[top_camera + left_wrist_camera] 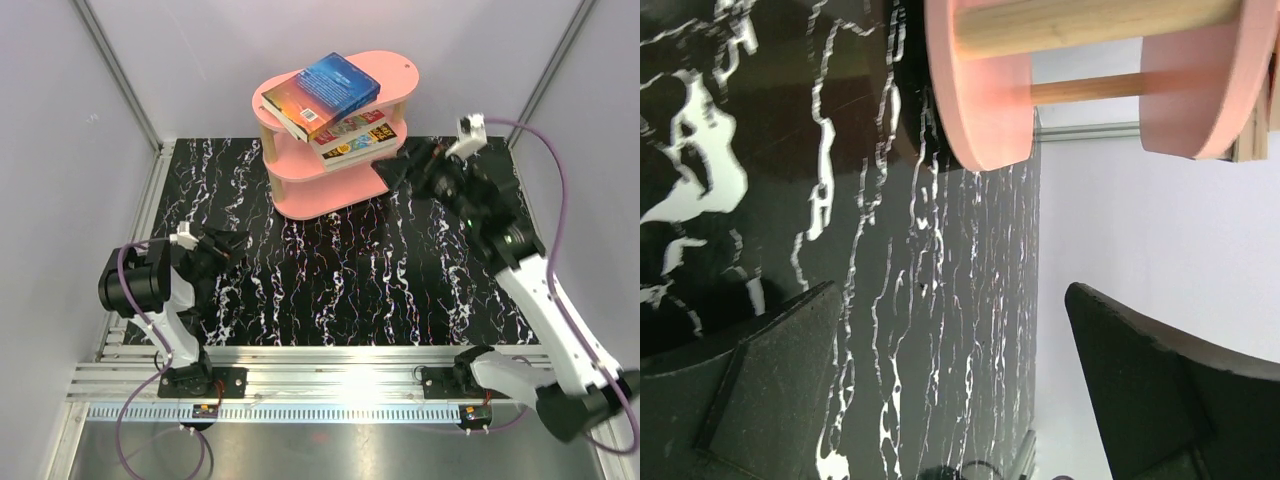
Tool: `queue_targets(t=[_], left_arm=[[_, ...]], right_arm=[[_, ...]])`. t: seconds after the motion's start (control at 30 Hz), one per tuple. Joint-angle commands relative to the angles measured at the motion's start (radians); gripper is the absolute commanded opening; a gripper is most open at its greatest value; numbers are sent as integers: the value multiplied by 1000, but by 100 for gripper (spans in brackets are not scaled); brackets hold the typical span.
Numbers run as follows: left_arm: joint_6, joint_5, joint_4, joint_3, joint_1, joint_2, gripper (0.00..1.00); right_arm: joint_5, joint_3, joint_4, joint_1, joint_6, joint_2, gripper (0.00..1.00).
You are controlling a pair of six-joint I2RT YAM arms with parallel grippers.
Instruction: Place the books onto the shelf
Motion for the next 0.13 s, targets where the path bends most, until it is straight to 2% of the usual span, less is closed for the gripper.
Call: queue_targets(t=[0.0,0.1], left_arm=[[63,0,264,2,-3,-73,99],[94,-8,171,8,-5,-148,99]], right_arm=[[13,-229,149,7,-180,-147,100],[108,-300,89,5,-209,-218,100]])
